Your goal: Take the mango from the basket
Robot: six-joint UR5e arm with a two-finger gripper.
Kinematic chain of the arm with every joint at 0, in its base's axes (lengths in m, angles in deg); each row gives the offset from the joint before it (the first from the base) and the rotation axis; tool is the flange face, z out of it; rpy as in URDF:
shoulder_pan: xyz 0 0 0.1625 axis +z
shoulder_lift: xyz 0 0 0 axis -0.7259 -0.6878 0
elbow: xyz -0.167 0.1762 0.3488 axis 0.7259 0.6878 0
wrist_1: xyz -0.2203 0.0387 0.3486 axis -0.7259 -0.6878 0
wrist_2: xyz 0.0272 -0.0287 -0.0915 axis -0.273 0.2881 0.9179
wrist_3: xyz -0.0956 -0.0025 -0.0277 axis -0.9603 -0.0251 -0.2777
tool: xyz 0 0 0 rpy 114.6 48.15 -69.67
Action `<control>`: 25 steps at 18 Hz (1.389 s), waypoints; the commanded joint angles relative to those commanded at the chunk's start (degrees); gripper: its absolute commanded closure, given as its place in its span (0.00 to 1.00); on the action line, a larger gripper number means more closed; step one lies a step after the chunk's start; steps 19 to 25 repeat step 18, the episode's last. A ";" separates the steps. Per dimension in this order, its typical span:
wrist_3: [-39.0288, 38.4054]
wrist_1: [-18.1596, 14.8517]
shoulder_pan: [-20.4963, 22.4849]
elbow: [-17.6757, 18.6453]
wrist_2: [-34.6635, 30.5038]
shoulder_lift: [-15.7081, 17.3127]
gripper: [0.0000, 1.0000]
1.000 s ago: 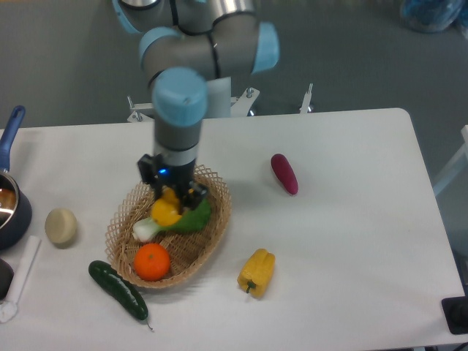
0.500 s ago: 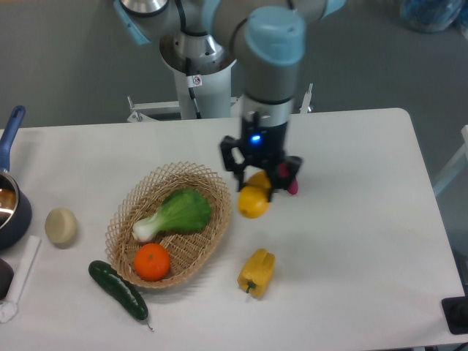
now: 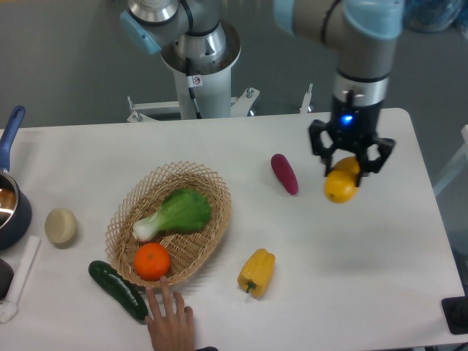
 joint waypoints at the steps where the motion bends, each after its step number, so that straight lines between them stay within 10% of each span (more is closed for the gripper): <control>1: 0.00 -0.09 -0.08 -0.79 0.00 -0.79 0.60; 25: -0.35 -0.26 -0.09 -3.09 0.09 -3.43 0.60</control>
